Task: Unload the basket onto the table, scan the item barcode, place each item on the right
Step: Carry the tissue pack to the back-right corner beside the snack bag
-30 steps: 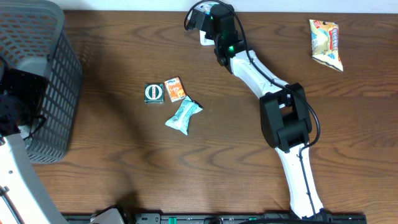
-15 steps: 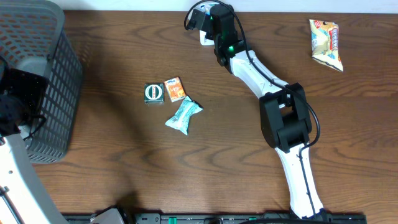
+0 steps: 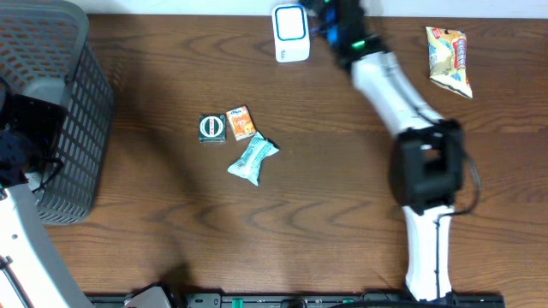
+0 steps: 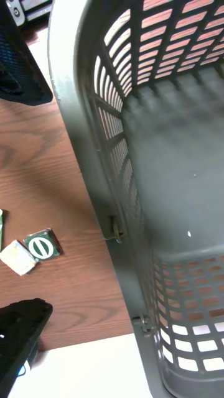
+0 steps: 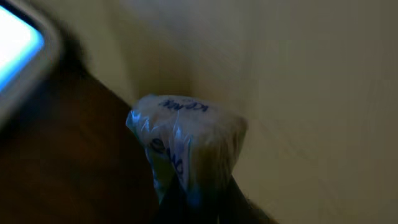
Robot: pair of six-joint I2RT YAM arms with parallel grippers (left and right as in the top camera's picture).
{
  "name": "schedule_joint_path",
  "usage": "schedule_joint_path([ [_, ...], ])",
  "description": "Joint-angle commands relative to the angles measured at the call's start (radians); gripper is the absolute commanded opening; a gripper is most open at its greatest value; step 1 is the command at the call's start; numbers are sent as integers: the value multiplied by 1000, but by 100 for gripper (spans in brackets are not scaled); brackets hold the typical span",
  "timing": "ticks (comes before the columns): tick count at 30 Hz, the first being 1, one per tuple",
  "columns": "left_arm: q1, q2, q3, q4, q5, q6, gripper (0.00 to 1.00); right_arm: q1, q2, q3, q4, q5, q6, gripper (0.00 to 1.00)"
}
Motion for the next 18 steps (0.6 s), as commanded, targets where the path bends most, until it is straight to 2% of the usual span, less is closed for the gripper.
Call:
schedule_joint_path([
  [1, 4, 0, 3, -2, -6, -2, 98, -138, -41, 5, -123, 10, 192, 1],
  [5, 4, 0, 3, -2, -6, -2, 98, -259, -40, 5, -259, -29, 266, 1],
  [11, 4, 0, 3, -2, -6, -2, 98, -406, -28, 4, -357, -265, 345, 1],
  [18, 4, 0, 3, -2, -6, -2, 98, -442, -13, -29, -337, -478, 380, 1],
])
